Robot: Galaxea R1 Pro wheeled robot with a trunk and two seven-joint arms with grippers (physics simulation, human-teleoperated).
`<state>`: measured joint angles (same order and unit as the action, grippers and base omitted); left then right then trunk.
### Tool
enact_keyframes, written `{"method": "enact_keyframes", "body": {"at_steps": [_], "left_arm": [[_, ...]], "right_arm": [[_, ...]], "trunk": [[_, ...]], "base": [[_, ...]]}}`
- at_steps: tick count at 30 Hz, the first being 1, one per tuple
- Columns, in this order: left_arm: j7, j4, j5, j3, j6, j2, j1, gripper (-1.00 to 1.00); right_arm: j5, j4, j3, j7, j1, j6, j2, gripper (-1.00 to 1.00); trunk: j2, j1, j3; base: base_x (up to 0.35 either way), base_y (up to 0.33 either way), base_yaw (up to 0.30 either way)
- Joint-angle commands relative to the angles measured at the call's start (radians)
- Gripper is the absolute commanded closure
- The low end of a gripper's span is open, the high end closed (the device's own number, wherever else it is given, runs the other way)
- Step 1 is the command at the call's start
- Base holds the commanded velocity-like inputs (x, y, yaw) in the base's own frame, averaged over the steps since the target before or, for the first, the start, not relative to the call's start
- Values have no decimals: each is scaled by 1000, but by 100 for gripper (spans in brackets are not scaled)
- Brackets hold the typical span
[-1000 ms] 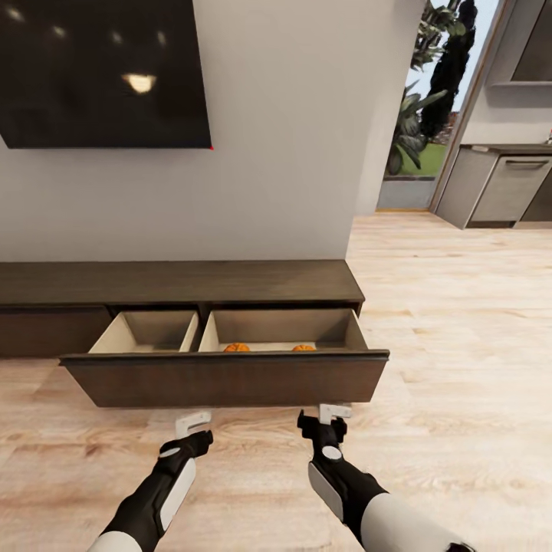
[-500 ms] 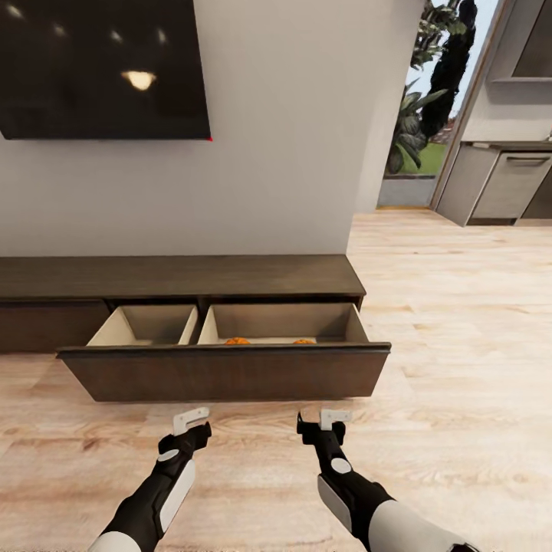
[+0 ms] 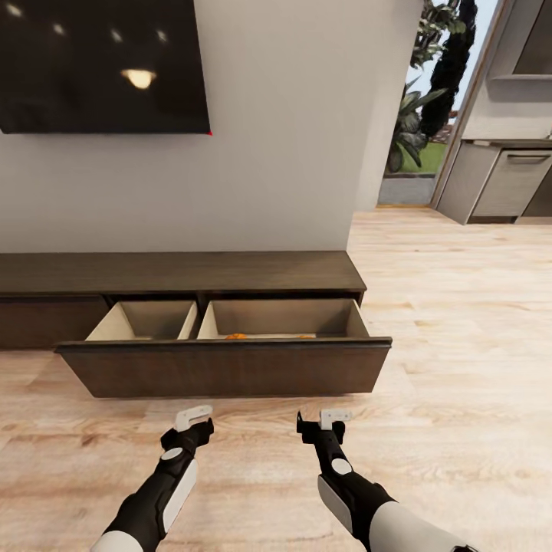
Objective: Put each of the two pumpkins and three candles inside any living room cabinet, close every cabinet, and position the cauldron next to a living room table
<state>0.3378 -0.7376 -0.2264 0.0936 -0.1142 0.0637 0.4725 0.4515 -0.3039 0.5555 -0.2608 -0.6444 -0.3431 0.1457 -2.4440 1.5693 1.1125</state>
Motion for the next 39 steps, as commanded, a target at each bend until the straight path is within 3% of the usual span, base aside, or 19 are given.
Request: {"method": "enact_keyframes", "body": {"at_steps": [1, 5, 8, 20, 23, 30, 39], "left_arm": [[1, -1, 1, 17, 3, 0, 0, -100], [4, 2, 3, 72, 9, 1, 0, -100], [4, 5, 3, 90, 9, 1, 0, -100], [4, 6, 2, 98, 12, -1, 0, -100], [4, 6, 2, 98, 13, -2, 0, -100], [4, 6, 3, 102, 34, -2, 0, -100], [4, 6, 4, 103, 63, -2, 0, -100]], "right_arm": [[0, 0, 0, 0, 0, -1, 0, -100], [1, 0, 0, 0, 0, -3, 0, -100], [1, 0, 0, 0, 0, -3, 0, -100], [11, 11, -4, 0, 0, 3, -1, -100], [14, 13, -11, -6, 0, 8, -12, -100], [19, 15, -77, -4, 0, 8, -40, -100], [19, 16, -86, -2, 0, 7, -41, -100]], "trunk": [[0, 0, 0], [0, 0, 0], [0, 0, 0], [0, 0, 0], [0, 0, 0], [0, 0, 0], [0, 0, 0]], "base": [[0, 0, 0], [31, 0, 0], [227, 0, 0], [322, 0, 0], [331, 0, 0], [301, 0, 0], [163, 0, 0]]}}
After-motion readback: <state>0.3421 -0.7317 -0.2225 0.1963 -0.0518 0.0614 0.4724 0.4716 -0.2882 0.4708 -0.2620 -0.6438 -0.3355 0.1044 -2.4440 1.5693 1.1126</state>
